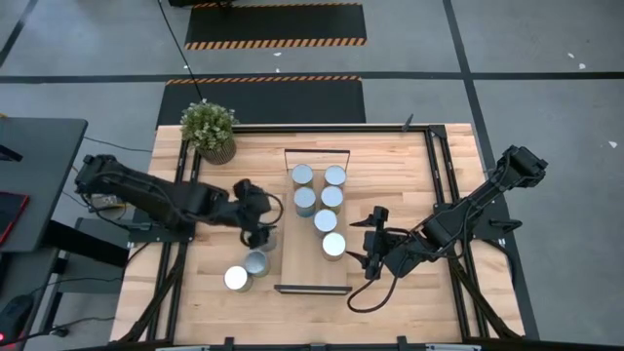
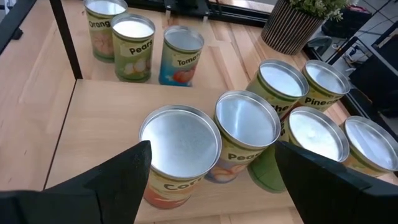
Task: Pick and place cans onto a shelf
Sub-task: Put the canned oranges on the shelf
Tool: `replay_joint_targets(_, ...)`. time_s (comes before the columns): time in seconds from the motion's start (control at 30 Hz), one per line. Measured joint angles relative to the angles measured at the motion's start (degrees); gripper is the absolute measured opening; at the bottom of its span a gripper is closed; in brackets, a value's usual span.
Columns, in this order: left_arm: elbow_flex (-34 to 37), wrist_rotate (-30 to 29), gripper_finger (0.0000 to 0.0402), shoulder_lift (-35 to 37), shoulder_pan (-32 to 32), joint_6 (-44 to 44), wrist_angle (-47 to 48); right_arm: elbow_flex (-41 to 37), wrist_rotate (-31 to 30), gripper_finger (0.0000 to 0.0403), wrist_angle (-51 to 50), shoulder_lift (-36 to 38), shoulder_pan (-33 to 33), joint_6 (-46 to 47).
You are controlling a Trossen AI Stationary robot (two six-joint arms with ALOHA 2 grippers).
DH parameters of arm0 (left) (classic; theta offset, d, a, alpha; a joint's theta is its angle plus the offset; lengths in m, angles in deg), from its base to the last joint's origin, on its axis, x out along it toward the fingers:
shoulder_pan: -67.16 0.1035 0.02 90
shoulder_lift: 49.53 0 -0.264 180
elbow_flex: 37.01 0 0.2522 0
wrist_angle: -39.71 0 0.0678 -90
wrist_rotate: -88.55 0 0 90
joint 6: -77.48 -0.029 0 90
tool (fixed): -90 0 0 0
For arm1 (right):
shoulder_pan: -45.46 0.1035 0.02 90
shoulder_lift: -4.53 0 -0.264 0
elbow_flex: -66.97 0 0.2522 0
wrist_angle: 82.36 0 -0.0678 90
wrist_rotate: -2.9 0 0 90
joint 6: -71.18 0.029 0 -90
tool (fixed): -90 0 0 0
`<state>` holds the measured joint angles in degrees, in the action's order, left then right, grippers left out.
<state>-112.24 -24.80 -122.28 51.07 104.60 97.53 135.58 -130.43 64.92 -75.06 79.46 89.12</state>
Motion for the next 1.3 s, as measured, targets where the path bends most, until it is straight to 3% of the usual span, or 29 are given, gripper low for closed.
replay_joint_targets(0.17, -2.52, 17.43, 0.0397, -0.13, -0.74, 9.68, 11.2, 0.0, -0.07, 0.035, -1.11, 0.0, 0.42, 1.64)
replay_joint_targets(0.3, -1.95, 26.74, 0.0397, -0.24, -7.06, 17.18, 17.07, 0.0, -0.07, 0.035, -1.26, 0.0, 0.81, 1.84)
replay_joint_targets(0.57, -1.88, 19.94, 0.0396, -2.99, -24.79, 33.03, 23.22, 0.0, -0.26, 0.035, -1.25, 0.01, -0.02, -0.91)
replay_joint_targets(0.77, -1.88, 14.58, 0.0396, -9.91, -33.26, 41.16, 23.28, 0.0, -0.26, 0.035, -0.54, 0.17, -1.11, -4.68)
replay_joint_targets(1.03, -1.88, 18.53, 0.0396, -19.17, -35.17, 44.73, 18.87, 0.0, 1.31, 0.035, 1.45, 0.17, -2.8, -9.89)
replay_joint_targets(1.3, -1.88, 15.55, 0.0396, -20.34, -32.85, 49.06, 11.03, 0.0, 3.97, 0.035, 3.66, 0.17, -4.5, -13.74)
